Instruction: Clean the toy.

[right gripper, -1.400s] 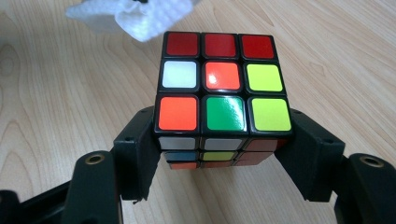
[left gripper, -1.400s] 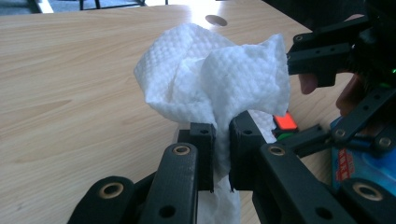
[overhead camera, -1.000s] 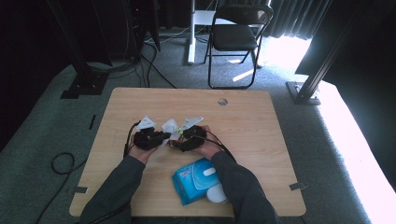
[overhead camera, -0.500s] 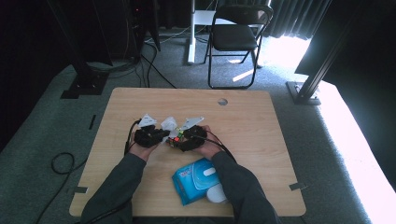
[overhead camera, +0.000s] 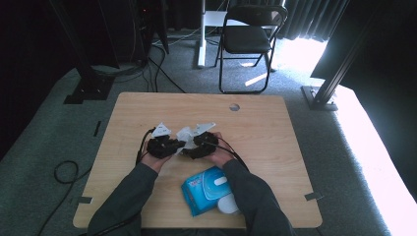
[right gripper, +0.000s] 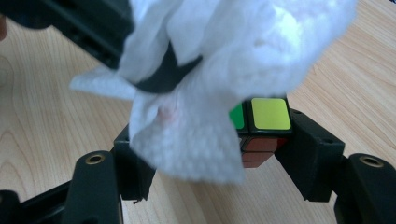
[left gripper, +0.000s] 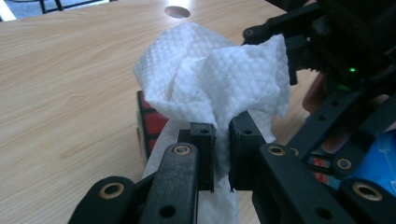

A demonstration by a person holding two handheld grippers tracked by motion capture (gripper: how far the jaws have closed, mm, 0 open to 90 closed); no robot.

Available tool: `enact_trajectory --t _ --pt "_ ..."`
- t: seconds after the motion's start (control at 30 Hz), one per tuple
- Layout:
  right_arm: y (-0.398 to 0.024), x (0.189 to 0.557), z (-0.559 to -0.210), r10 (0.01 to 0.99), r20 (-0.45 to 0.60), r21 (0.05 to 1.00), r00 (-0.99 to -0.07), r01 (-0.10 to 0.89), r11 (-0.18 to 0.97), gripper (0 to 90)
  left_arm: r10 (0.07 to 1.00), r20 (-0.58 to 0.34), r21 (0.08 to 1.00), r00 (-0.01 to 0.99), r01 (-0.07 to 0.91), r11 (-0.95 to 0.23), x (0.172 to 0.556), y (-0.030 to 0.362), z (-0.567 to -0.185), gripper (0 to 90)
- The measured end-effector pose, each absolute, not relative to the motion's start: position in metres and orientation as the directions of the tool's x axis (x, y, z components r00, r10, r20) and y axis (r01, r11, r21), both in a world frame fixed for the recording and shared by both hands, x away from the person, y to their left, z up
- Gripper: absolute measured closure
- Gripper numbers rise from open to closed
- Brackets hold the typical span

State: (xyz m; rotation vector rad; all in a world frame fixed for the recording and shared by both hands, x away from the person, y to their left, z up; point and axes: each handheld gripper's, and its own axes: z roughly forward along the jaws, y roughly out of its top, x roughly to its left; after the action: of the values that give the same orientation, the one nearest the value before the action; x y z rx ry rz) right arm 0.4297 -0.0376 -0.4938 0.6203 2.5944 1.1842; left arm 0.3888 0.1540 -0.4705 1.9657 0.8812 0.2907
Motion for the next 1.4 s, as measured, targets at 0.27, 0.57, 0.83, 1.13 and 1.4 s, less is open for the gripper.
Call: enact_trajectory --t 0.27,0.57,0.83,1.13,1.4 --pt "-0.038 0.430 -0.494 0.465 -0.017 0.762 -0.885 0.289 0.579 34.3 0.667 -0.153 0.828 0.729 0.463 -0.316 0.387 0.148 -0.470 83.0" --pt "-0.038 0.430 -0.494 0.456 -0.022 0.761 -0.889 0.281 0.585 34.3 0.662 -0.160 0.829 0.732 0.464 -0.312 0.391 0.145 -0.471 83.0" --pt "-0.038 0.429 -0.494 0.455 -0.017 0.763 -0.890 0.282 0.582 34.3 0.661 -0.160 0.830 0.733 0.462 -0.311 0.394 0.141 -0.471 83.0" --pt "-0.039 0.429 -0.494 0.456 -0.013 0.768 -0.890 0.283 0.575 34.3 0.676 -0.143 0.830 0.723 0.459 -0.315 0.400 0.139 -0.469 82.9" --pt "-0.039 0.429 -0.494 0.453 -0.015 0.768 -0.891 0.280 0.576 34.3 0.703 -0.149 0.829 0.696 0.475 -0.295 0.409 0.145 -0.468 82.9"
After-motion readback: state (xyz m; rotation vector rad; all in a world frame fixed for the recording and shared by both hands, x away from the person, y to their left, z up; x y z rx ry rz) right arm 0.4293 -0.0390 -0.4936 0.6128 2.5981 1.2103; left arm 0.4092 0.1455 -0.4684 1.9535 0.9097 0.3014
